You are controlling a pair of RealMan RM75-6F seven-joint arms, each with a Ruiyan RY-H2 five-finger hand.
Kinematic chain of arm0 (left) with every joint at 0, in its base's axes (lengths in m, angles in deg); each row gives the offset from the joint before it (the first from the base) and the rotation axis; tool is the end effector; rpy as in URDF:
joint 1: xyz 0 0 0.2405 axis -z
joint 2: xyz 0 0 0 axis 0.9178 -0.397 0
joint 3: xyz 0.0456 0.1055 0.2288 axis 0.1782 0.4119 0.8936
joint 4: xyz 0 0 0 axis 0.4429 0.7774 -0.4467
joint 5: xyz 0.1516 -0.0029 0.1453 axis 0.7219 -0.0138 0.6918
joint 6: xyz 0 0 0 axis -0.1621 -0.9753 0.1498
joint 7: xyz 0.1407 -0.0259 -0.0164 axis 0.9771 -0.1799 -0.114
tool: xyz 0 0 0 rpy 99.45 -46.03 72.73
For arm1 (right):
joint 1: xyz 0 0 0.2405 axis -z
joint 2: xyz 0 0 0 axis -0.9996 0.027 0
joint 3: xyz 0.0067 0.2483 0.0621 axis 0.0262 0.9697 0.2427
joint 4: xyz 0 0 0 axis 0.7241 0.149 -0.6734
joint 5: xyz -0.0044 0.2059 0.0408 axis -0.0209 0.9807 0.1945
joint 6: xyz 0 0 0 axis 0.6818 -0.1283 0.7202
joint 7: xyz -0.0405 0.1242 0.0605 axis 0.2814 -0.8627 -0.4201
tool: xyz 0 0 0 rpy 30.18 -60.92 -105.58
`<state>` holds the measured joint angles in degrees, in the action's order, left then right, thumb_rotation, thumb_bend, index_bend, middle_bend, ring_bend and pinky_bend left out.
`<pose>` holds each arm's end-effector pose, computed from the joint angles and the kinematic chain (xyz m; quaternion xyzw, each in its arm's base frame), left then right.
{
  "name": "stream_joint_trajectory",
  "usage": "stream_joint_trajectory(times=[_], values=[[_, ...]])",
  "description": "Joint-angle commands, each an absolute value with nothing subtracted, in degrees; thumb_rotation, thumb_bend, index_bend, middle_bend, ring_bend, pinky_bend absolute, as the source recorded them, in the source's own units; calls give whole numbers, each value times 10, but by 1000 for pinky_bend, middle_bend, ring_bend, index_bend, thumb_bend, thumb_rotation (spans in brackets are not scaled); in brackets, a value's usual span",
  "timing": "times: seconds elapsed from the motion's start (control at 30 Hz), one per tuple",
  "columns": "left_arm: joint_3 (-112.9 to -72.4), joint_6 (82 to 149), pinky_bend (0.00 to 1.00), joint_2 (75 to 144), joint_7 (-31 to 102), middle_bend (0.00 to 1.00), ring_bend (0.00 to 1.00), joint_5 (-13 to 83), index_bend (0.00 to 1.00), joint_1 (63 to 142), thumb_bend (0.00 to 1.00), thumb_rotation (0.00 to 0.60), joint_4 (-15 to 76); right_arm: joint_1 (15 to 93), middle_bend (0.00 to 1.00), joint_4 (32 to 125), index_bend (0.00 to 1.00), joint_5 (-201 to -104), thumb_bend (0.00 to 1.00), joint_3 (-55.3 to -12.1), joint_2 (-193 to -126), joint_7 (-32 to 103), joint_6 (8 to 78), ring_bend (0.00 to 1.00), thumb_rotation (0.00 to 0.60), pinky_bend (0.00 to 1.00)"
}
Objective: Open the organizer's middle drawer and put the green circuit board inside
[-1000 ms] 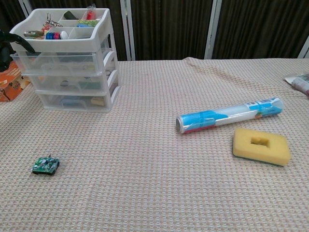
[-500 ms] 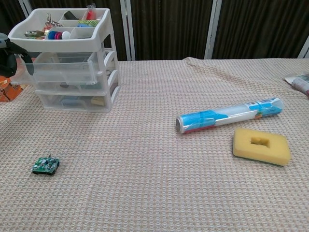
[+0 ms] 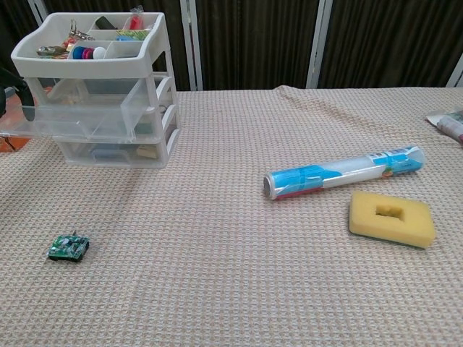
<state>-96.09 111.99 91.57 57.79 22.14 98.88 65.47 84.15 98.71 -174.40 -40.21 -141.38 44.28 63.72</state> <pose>-0.2070 0.3099 0.1053 -0.6418 -0.4743 -0.3183 0.5117 -0.3034 -0.1804 0.1501 0.5996 -0.3736 0.3677 0.6047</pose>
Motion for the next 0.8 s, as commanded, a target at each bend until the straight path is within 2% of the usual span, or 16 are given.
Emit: stream_joint_trajectory(times=[0.03,0.13,0.2,0.27,0.37,0.4,0.5,0.73,0.8], values=[[-954,1117,658,910,570,968,849,229,488,984,1000,600,658,842,0,987,105,-1744,0,-402,-1414,443,638,0,600,0],[-949,1116,657,904,562,954,836,236,434,982,962,600,657,841,0,987,105,-1742,0,-401,-1414,444,637,0,600,0],[-949,1123,657,905,553,925,808,245,349,979,794,600,655,841,0,987,105,-1742,0,-401,-1415,445,637,0,600,0],[-949,1131,656,907,544,891,774,256,232,975,508,600,651,841,0,987,105,-1742,0,-401,-1415,445,637,0,600,0],[-945,1148,656,908,543,876,759,279,144,970,267,600,644,842,0,987,105,-1742,0,-401,-1415,445,638,0,600,0],[-943,1152,656,907,546,871,755,286,126,969,218,600,643,842,0,987,105,-1742,0,-401,-1415,445,638,0,600,0],[-933,1180,652,908,560,838,724,320,110,961,145,600,641,842,0,987,105,-1741,0,-401,-1415,445,637,0,600,0],[-901,1260,519,914,557,623,530,420,111,920,142,600,654,842,0,986,105,-1742,0,-401,-1415,444,638,0,600,0],[-869,1280,479,900,564,550,481,470,111,899,141,600,675,841,0,986,105,-1741,0,-400,-1415,444,637,0,600,0]])
